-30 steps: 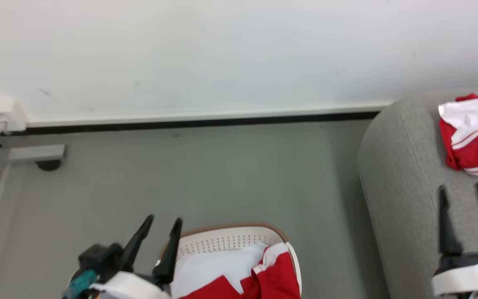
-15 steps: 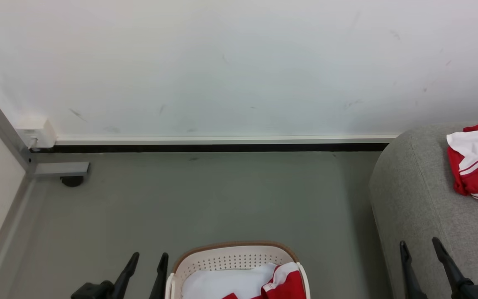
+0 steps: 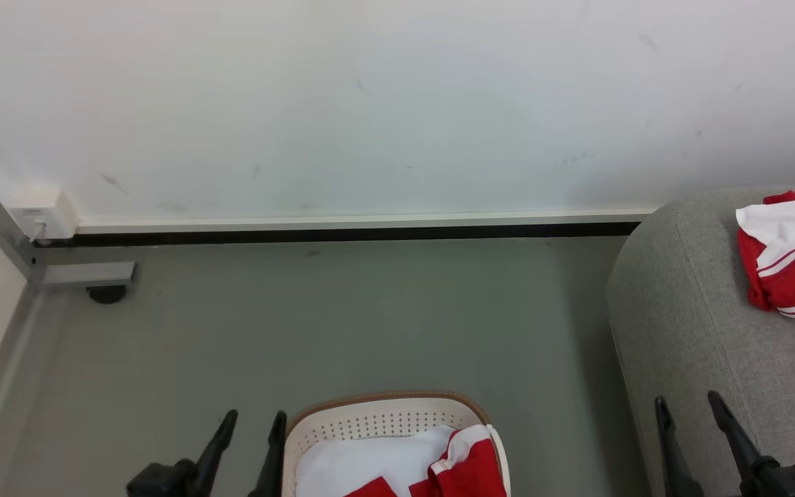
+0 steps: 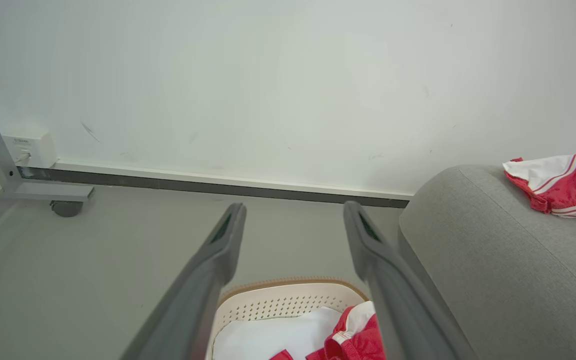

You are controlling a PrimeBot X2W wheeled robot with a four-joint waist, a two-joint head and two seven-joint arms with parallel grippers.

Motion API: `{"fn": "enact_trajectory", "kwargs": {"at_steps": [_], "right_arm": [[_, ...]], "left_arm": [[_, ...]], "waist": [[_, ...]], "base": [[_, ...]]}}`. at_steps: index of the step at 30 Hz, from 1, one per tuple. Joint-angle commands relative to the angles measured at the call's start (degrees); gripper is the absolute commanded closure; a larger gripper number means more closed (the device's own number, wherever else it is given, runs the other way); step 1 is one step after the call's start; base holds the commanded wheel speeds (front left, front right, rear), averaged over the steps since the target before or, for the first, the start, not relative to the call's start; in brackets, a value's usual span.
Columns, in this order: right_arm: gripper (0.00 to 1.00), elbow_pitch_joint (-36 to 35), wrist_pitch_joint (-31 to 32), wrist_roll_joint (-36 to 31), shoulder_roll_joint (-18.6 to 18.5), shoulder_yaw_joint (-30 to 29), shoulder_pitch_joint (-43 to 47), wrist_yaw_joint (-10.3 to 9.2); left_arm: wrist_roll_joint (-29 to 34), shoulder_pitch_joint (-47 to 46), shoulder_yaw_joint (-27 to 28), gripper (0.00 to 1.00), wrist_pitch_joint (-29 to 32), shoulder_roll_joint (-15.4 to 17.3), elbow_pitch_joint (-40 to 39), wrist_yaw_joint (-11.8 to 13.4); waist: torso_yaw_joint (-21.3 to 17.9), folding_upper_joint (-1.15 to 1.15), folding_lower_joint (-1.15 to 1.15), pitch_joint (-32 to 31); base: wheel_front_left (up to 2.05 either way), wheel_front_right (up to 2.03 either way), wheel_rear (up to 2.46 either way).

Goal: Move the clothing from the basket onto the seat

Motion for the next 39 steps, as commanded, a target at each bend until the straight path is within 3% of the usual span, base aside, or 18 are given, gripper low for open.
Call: {"fn": "enact_trajectory", "kwargs": {"at_steps": [1,7,20,39], "right_arm": [[0.0,-0.34,0.04,0.38,-0.05,-0.42,-1.0,-0.12],[0.0,-1.41,0.04,0.37,-0.04,-1.18,-3.26,-0.12],[0.0,-3.09,0.03,1.52,-0.05,-0.11,-6.55,-0.12],[0.0,-10.15,0.04,-2.45,-0.03,1.32,-16.89,-0.13]], "left_arm": [[0.19,-0.95,-0.43,0.0,-0.03,0.0,0.15,-0.2],[-1.9,-4.9,-8.35,0.0,-0.04,2.28,4.64,-0.14],[-9.49,-16.3,-32.46,0.0,2.67,5.12,21.47,-0.14],[-21.24,-40.69,-48.05,0.0,5.78,1.47,35.3,-0.15]], "waist": [[-0.45,0.0,0.0,0.84],[-2.16,0.0,0.0,3.95],[-6.55,0.0,0.0,10.92],[-6.72,0.0,0.0,31.79]], "base": [[0.0,0.0,0.0],[0.0,0.0,0.0],[0.0,0.0,0.0],[0.0,0.0,0.0]]}}
